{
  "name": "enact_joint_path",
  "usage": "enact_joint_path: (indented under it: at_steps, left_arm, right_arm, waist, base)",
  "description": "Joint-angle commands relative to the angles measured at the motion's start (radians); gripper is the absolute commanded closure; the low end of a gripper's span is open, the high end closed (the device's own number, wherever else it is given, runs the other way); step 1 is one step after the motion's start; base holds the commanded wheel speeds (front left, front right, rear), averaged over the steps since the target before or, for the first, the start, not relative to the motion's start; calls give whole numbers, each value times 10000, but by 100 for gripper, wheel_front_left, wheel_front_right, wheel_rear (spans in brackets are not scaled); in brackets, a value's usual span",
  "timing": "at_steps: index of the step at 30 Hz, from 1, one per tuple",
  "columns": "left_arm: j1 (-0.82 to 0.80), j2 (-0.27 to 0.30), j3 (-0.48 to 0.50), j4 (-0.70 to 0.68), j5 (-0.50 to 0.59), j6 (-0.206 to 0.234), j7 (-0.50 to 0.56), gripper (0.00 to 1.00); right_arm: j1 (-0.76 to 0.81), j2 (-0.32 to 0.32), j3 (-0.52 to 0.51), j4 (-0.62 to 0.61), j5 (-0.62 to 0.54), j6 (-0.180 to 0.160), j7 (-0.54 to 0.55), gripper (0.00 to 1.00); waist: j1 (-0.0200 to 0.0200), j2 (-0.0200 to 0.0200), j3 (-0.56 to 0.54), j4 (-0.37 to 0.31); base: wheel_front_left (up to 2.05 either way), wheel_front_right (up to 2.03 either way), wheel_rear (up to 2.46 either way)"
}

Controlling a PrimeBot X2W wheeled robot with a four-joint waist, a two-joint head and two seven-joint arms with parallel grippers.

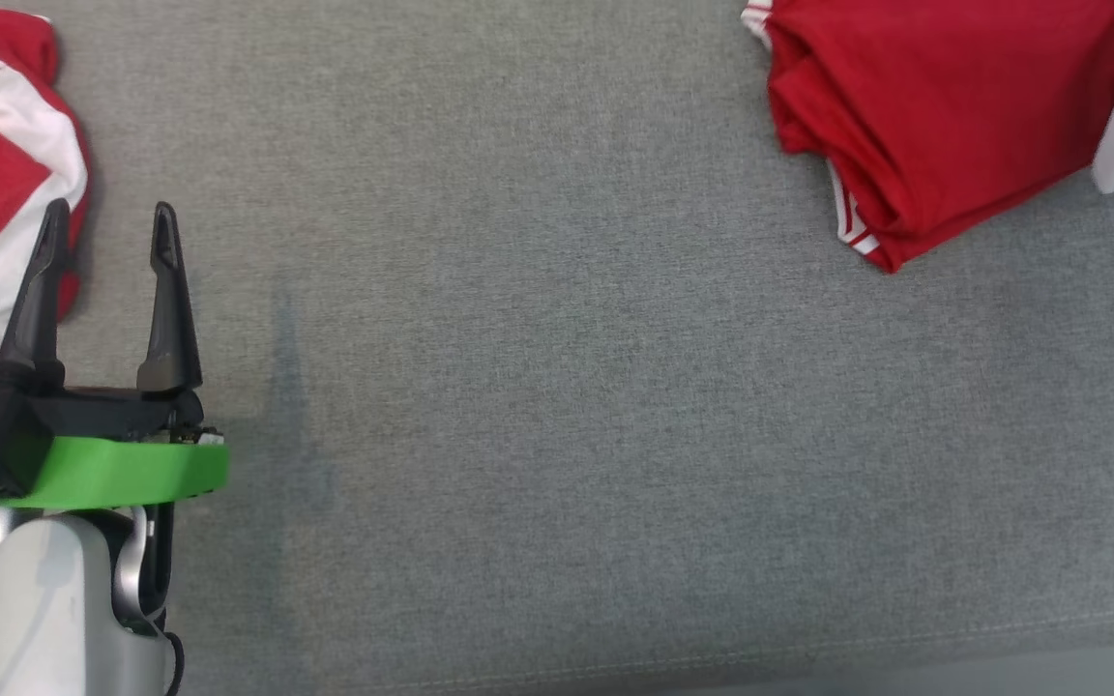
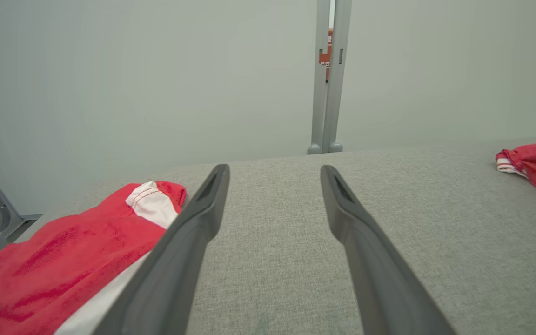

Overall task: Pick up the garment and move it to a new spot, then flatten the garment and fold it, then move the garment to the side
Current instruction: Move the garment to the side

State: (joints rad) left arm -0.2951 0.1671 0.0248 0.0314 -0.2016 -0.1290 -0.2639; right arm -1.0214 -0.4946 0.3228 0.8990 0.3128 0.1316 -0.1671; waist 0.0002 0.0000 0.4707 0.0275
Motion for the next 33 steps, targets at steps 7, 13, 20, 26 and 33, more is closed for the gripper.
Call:
enact_joint_path:
  at_steps: [7, 13, 20, 26, 33]
  left_arm:
    - [123, 595, 184, -742, -41, -33, -2, 0]
    - [396, 783, 203, -1163, -62, -33, -2, 0]
    - [517, 868, 179, -1415, -72, -33, -2, 0]
    - [513, 841, 199, -1474, -78, -33, -2, 0]
    - [468, 729, 250, -1278, -140, -33, -2, 0]
  right_arm:
    - [-464, -1373, -580, -619, 262, -19, 603, 100]
    - [-842, -1959, -949, -1038, 100, -19, 1217, 100]
    - [-1397, -1875, -1218, -1071, -376, -20, 1640, 100]
    - [-1665, -1795, -1520, -907, -1070, -20, 1615, 0]
    - [-1620, -1363, -1842, -1230, -1873, -20, 945, 0]
  waist:
    - [-2, 0, 1455, -1588]
    - [-2, 0, 1507, -1727]
    - [-2, 0, 1581, -1705]
    - [-2, 0, 1666, -1669]
    - [-2, 0, 1518, -1580]
  base:
    - [0, 0, 0]
    - [0, 0, 0]
    - [0, 0, 0]
    - [0, 0, 0]
    - [0, 0, 0]
